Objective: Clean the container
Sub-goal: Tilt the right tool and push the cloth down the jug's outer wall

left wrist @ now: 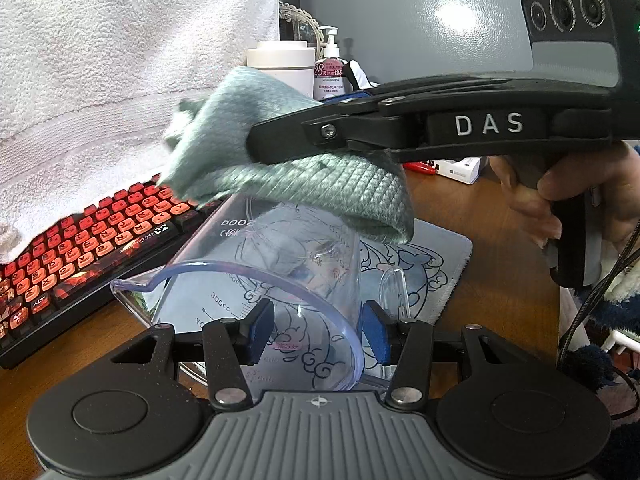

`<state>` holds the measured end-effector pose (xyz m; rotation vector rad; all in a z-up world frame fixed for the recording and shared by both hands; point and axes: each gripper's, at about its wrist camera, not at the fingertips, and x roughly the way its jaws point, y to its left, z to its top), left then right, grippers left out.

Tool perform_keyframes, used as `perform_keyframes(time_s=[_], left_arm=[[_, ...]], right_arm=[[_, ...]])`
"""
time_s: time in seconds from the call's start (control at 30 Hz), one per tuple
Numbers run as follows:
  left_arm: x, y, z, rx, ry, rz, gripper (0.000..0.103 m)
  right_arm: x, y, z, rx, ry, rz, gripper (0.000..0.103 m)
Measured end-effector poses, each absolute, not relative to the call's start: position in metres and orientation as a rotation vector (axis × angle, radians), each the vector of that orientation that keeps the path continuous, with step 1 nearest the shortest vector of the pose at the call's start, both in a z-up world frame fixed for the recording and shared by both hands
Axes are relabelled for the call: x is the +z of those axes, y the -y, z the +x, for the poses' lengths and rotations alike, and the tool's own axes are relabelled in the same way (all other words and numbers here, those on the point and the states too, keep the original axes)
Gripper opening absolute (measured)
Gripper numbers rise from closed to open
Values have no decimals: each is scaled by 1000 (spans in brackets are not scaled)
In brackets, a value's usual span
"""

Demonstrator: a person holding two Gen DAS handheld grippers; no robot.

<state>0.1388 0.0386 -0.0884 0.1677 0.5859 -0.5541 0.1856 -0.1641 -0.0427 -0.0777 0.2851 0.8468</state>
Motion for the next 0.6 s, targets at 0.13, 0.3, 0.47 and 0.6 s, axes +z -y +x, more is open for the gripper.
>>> perform_keyframes(time_s=[0.13,0.3,0.47,0.6], left_arm=[[-88,-36,138,-554,-586,167,49],[-87,-38,136,-555,-587,165,49],[-87,-40,135,-554,-585,169,49],[-87,-43,136,-554,-585,169,49]], right_arm=[[-38,150,179,911,-290,-111,31],[-31,131,173,982,-290,-188,31],[-22,123,183,1004,-326,-301,31],[-17,124,198,979,-365,-362,30]])
